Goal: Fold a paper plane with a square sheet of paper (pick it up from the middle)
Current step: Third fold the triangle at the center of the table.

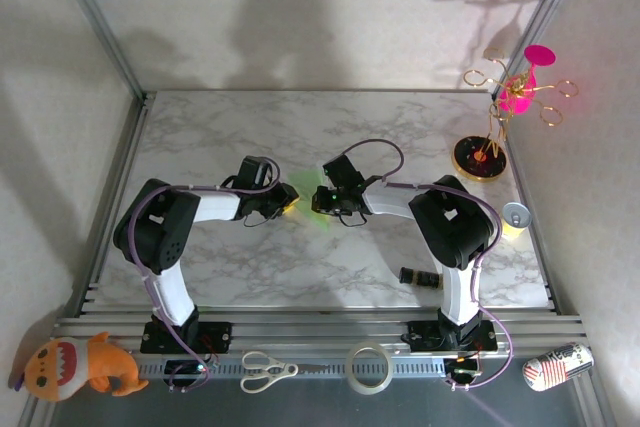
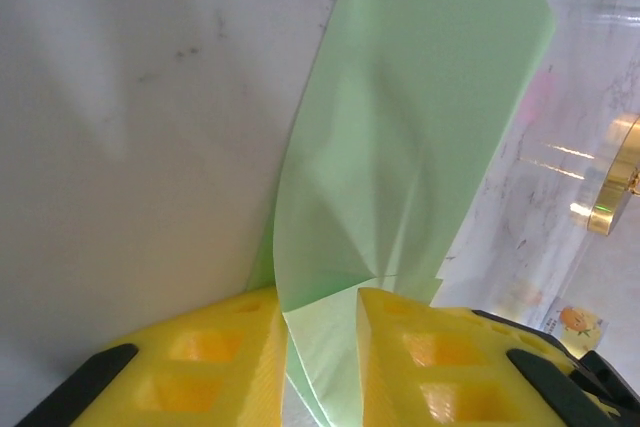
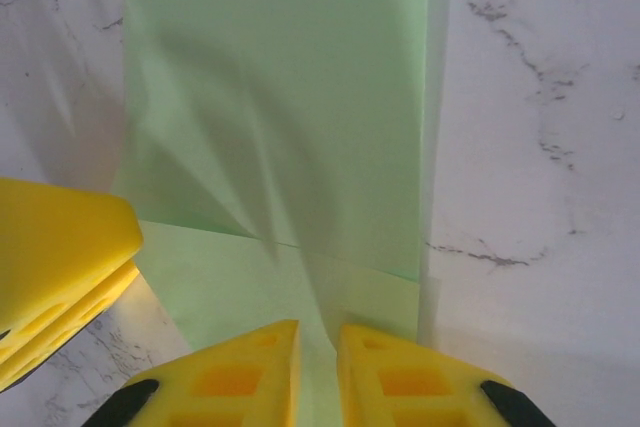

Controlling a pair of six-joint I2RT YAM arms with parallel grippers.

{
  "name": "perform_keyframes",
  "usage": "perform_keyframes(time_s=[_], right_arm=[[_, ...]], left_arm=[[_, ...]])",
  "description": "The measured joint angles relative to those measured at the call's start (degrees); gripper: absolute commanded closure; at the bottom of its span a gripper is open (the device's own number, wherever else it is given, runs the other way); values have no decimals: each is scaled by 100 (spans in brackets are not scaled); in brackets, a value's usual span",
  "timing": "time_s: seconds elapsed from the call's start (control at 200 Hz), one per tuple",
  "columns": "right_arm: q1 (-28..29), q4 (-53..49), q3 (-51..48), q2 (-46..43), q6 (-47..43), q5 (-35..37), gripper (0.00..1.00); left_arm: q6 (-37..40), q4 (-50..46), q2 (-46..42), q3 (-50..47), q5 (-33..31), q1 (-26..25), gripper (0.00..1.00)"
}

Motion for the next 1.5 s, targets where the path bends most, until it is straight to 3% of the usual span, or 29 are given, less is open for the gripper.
perform_keyframes(time_s=[0.255, 0.461, 0.936, 1.117, 1.297, 1.502], right_arm=[[-142, 11, -2, 0, -127, -107, 79], [-221, 212, -74, -7, -584, -275, 72], [-227, 238, -76, -4, -1235, -321, 74], [-227, 256, -92, -4, -1504, -319, 74], [-225, 269, -103, -50, -1801, -225, 63], [-205, 225, -219, -743, -2179, 501, 56]], left_arm=[[223, 15, 31, 57, 334, 35, 79], [450, -22, 260, 205, 496, 94, 82], [564, 17, 474, 472, 608, 170, 86], [629, 13, 592, 542, 647, 199, 95], [597, 15, 599, 542, 636, 197, 100], [177, 15, 160, 398, 127, 129, 100]])
